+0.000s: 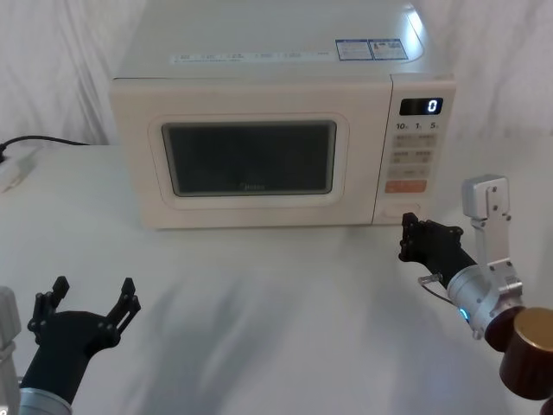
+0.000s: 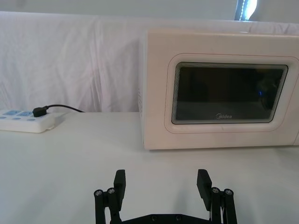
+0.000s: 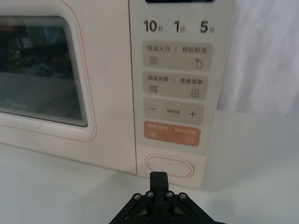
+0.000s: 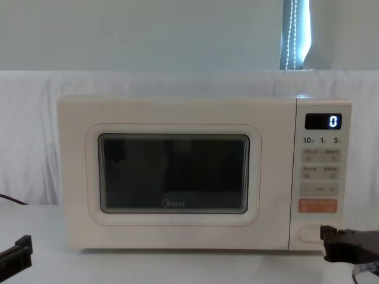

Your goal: Press the button to open the microwave door with one hand; close the microwave door with the other hand.

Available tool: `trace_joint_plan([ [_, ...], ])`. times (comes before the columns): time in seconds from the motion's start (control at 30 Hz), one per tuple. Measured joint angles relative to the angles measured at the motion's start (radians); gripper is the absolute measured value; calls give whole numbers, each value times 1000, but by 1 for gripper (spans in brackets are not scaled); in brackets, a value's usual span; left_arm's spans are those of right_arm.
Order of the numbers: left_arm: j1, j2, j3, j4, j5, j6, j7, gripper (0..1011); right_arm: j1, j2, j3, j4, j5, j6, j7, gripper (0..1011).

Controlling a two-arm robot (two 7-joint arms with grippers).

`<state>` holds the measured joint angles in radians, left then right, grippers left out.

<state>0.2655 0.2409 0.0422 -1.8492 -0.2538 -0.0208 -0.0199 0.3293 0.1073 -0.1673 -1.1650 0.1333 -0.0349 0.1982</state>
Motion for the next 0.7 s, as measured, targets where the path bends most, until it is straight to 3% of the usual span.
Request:
trace_joint_plan([
  [0.7,0,0,0,0,0,0,0,1001,108,-14,-3,167,-20,-28,-12,0],
])
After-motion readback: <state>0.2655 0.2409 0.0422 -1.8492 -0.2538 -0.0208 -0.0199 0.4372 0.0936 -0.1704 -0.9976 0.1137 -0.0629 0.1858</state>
